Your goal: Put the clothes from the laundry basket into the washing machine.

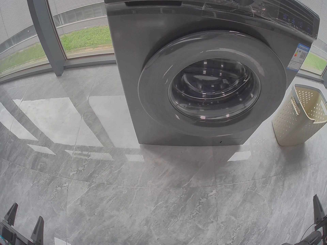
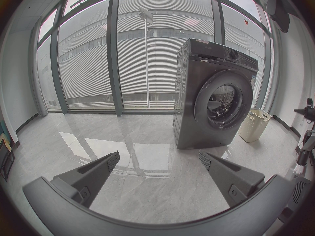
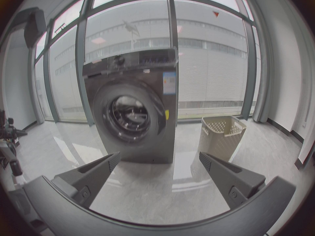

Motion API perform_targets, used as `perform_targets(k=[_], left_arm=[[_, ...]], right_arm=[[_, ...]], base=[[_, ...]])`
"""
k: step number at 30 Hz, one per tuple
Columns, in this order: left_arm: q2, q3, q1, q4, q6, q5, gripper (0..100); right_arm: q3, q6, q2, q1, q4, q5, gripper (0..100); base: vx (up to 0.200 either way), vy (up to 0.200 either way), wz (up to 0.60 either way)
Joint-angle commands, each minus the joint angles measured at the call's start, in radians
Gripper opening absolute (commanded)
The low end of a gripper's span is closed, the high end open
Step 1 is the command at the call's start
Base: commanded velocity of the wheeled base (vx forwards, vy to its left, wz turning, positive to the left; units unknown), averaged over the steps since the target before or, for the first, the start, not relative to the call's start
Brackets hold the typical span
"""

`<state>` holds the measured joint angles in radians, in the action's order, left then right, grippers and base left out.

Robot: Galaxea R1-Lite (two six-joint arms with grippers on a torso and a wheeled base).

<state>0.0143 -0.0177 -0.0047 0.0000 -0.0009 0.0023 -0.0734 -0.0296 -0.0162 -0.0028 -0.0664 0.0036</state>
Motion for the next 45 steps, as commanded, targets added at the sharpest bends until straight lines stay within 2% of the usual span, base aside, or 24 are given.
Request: perform_targets(k=[1, 3, 4, 7, 8, 10, 11, 12, 13, 15, 16, 17, 18, 20, 21, 23, 26, 33, 40, 45], left_arm=[[-0.010, 0.018, 0.000, 0.000, -0.001, 0.001, 100], [-0.010, 0.018, 0.000, 0.000, -0.001, 0.001, 100], [-0.010, 0.016, -0.001, 0.000, -0.001, 0.001, 100], [-0.010, 0.016, -0.001, 0.000, -0.001, 0.001, 100], [-0.010, 0.016, -0.001, 0.000, -0.001, 0.001, 100], [-0.010, 0.016, -0.001, 0.000, -0.001, 0.001, 100], [-0.010, 0.016, -0.001, 0.000, -0.001, 0.001, 100], [-0.010, 0.016, -0.001, 0.000, -0.001, 0.001, 100], [-0.010, 0.018, -0.001, 0.000, -0.001, 0.001, 100], [-0.010, 0.016, -0.001, 0.000, -0.001, 0.001, 100], [-0.010, 0.016, -0.001, 0.000, -0.001, -0.001, 100], [-0.010, 0.018, -0.001, 0.000, -0.001, 0.001, 100], [-0.010, 0.016, 0.000, 0.000, 0.001, 0.001, 100], [-0.010, 0.016, -0.001, 0.000, 0.001, -0.001, 100], [-0.010, 0.016, -0.001, 0.000, 0.001, -0.001, 100], [-0.010, 0.018, 0.000, 0.000, 0.004, 0.001, 100], [-0.010, 0.018, 0.000, 0.000, 0.002, 0.001, 100], [-0.010, 0.016, 0.000, 0.000, 0.004, 0.001, 100], [-0.011, 0.018, 0.002, 0.000, 0.004, 0.001, 100], [-0.011, 0.018, 0.002, 0.000, 0.004, 0.001, 100]], right_arm=[[-0.135, -0.024, -0.053, 0.006, 0.050, 0.010, 100], [-0.131, -0.026, -0.094, 0.007, 0.083, 0.032, 100], [-0.132, -0.029, -0.166, 0.012, 0.088, 0.064, 100], [-0.158, -0.032, -0.346, 0.014, 0.017, 0.121, 100], [-0.160, -0.032, -0.355, 0.014, 0.010, 0.122, 100], [-0.183, -0.032, -0.551, 0.014, -0.132, 0.161, 100], [-0.183, -0.032, -0.551, 0.014, -0.132, 0.161, 100], [-0.204, -0.033, -0.700, 0.021, -0.253, 0.173, 100], [-0.212, -0.036, -0.768, 0.035, -0.303, 0.173, 100], [-0.226, -0.046, -0.866, 0.079, -0.374, 0.171, 100], [-0.236, -0.067, -0.929, 0.139, -0.421, 0.168, 100], [-0.240, -0.076, -0.946, 0.161, -0.432, 0.165, 100], [-0.247, -0.104, -0.989, 0.225, -0.455, 0.159, 100], [-0.273, -0.150, -1.048, 0.319, -0.469, 0.125, 100], [-0.273, -0.150, -1.048, 0.319, -0.469, 0.125, 100], [-0.328, -0.227, -1.150, 0.418, -0.472, 0.050, 100], [-0.388, -0.256, -1.234, 0.441, -0.474, 0.018, 100], [-0.497, -0.254, -1.351, 0.445, -0.532, 0.012, 100], [-0.539, -0.256, -1.435, 0.458, -0.581, 0.010, 100], [-0.551, -0.259, -1.501, 0.460, -0.673, 0.006, 100]], base=[[0.000, -0.200, 0.00], [0.000, -0.200, 0.00], [0.000, -0.200, 0.00], [0.000, 0.000, 0.00], [0.000, 0.000, 0.00], [0.000, 0.000, 0.00], [0.000, 0.000, 0.00], [0.000, 0.000, 0.00], [0.000, 0.000, 0.00], [0.000, 0.000, 0.00], [0.000, 0.000, 0.00], [0.000, 0.000, 0.00], [0.000, 0.000, 0.00], [0.000, 0.000, 0.00], [0.000, 0.000, 0.00], [0.000, 0.000, 0.00], [0.000, 0.000, 0.00], [0.000, 0.000, 0.00], [0.000, -0.171, 0.00], [0.000, -0.200, 0.00]])
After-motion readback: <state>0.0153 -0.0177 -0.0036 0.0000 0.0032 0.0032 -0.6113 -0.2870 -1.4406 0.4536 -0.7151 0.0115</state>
